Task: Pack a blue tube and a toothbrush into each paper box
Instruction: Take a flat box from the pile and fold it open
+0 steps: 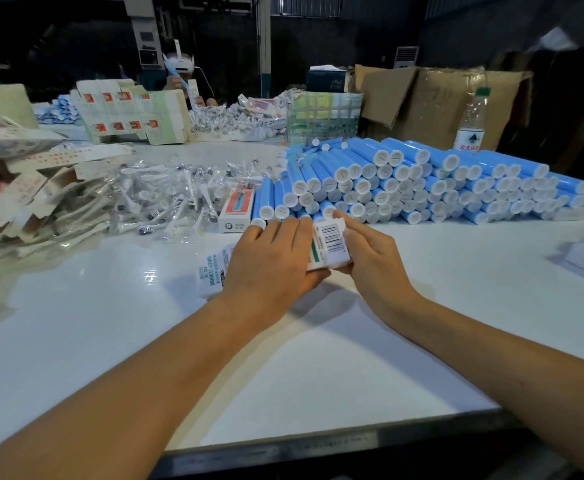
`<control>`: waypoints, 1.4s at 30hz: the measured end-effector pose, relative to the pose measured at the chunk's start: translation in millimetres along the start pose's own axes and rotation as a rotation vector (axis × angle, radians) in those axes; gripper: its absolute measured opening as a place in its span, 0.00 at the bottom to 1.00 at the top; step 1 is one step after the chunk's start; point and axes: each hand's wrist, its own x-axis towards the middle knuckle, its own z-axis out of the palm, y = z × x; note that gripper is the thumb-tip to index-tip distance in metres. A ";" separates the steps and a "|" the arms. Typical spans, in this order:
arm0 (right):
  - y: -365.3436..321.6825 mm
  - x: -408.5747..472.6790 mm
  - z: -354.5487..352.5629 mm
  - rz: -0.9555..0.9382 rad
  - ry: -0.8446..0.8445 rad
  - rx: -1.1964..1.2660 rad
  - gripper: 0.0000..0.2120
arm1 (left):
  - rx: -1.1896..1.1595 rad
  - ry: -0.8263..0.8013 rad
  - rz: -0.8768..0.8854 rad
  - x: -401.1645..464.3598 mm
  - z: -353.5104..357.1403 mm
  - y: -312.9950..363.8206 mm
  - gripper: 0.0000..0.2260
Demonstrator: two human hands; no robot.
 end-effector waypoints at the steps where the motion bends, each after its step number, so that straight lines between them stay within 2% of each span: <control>1: 0.5 0.3 0.3 0.020 0.007 0.036 0.19 | 0.009 0.000 -0.003 0.5 -0.4 0.6 0.28; 6: -3.9 0.3 1.3 0.021 -0.030 0.153 0.16 | -0.012 0.006 -0.047 1.6 -1.2 0.6 0.28; 9: -4.9 -2.4 1.8 -0.075 -0.010 -0.004 0.13 | -0.019 -0.015 -0.095 2.4 -1.6 -2.9 0.29; 13: -4.2 -1.4 -0.3 -0.162 0.155 -0.260 0.03 | -0.029 -0.060 -0.140 2.5 -2.7 -7.6 0.29; 25: -2.1 -3.9 3.3 -0.261 0.203 -0.434 0.10 | 0.045 -0.097 -0.137 1.9 7.7 -4.2 0.32; 29: -4.2 -4.9 3.0 -0.276 0.203 -0.434 0.10 | 0.047 -0.106 -0.166 2.9 8.4 -5.3 0.32; 34: -4.2 -1.8 0.5 -0.180 0.196 -0.316 0.07 | 0.060 -0.123 -0.218 3.5 8.1 -8.4 0.31; 42: -0.4 -5.2 1.2 -0.276 0.166 -0.446 0.12 | 0.098 -0.142 -0.183 2.5 10.1 -6.8 0.31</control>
